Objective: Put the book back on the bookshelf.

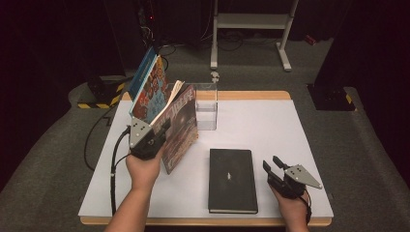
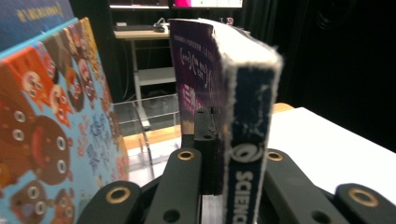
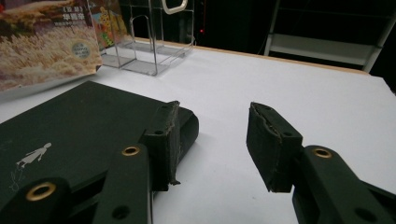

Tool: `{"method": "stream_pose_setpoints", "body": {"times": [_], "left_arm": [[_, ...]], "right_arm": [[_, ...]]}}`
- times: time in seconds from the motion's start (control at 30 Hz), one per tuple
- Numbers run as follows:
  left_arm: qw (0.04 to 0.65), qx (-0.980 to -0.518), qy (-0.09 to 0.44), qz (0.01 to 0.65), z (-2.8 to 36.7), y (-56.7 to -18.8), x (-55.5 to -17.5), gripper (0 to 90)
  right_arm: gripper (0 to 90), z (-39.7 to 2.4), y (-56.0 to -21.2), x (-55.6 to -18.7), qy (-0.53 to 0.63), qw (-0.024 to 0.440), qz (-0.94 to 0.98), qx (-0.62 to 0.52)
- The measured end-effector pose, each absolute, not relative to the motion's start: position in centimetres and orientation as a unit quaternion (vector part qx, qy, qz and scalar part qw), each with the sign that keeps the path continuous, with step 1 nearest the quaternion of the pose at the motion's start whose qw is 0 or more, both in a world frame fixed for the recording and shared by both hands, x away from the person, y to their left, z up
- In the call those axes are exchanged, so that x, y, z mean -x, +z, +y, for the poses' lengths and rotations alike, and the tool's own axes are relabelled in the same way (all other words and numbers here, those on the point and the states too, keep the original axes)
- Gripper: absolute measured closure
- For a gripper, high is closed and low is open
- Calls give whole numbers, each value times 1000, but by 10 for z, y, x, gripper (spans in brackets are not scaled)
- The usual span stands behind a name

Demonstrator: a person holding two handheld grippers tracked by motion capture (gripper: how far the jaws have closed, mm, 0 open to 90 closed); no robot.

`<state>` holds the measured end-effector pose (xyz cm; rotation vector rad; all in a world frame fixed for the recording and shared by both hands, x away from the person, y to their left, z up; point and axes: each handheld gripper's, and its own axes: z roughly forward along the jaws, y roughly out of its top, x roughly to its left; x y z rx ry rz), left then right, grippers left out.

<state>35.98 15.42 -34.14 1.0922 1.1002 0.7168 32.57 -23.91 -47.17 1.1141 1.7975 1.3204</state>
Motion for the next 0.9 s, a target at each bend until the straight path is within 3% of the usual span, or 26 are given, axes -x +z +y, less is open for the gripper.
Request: {"method": "stream_pose_setpoints", "body": {"times": [0.9], "left_arm": [[643,-449,365,501,154,-343,-385,839]], "right_arm": [[554,-242,-472,-342,506,292,686,-433]]}}
